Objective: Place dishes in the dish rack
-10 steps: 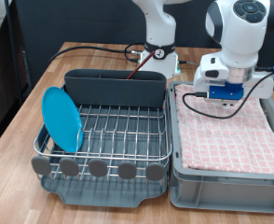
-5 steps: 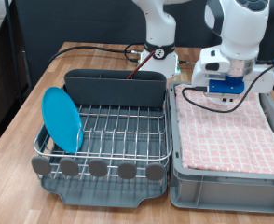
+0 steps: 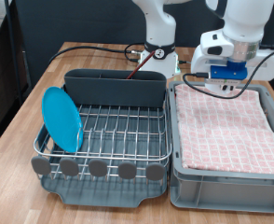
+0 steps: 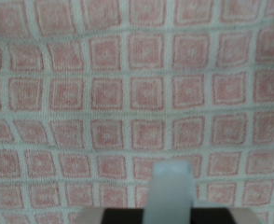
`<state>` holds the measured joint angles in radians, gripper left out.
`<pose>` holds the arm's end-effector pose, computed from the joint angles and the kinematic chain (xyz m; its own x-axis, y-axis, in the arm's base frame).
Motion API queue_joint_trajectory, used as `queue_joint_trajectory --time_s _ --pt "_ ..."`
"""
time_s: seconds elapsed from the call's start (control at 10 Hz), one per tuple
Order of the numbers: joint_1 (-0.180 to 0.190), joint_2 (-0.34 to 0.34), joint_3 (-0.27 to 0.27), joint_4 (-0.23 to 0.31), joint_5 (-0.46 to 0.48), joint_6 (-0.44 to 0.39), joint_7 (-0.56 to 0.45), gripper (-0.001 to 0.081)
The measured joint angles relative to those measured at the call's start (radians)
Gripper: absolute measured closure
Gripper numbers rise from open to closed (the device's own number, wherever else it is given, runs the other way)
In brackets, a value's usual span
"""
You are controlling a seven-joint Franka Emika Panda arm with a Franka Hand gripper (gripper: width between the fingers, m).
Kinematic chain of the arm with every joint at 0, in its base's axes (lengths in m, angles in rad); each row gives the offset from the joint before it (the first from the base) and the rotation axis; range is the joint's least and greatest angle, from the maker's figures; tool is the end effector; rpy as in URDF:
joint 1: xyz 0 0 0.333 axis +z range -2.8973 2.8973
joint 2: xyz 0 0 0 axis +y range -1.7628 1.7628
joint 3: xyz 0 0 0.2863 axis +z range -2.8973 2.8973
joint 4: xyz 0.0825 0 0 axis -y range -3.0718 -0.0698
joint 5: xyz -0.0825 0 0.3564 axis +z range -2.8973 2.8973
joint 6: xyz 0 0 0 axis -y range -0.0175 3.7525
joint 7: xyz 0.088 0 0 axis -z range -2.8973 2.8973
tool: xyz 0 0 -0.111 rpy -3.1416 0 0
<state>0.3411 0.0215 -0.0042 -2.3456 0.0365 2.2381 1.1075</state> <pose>0.4431 0.1564 0.2990 0.6950 -0.7145 -0.0804 -0.7071 -0.6994 0.1040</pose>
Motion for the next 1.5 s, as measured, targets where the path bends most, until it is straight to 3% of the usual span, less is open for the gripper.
queue_joint_trajectory --time_s 0.5,0.7,1.0,1.5 --pt "-0.03 -0.023 -0.069 0.102 -0.09 0.0 -0.041 0.0737" --pt "-0.039 -0.015 -0.087 0.15 -0.097 -0.015 -0.103 0.0737" --pt "-0.042 -0.003 -0.099 0.164 -0.094 -0.005 -0.092 0.0737" --pt "-0.067 0.112 -0.146 0.34 -0.069 -0.038 -0.158 0.0737"
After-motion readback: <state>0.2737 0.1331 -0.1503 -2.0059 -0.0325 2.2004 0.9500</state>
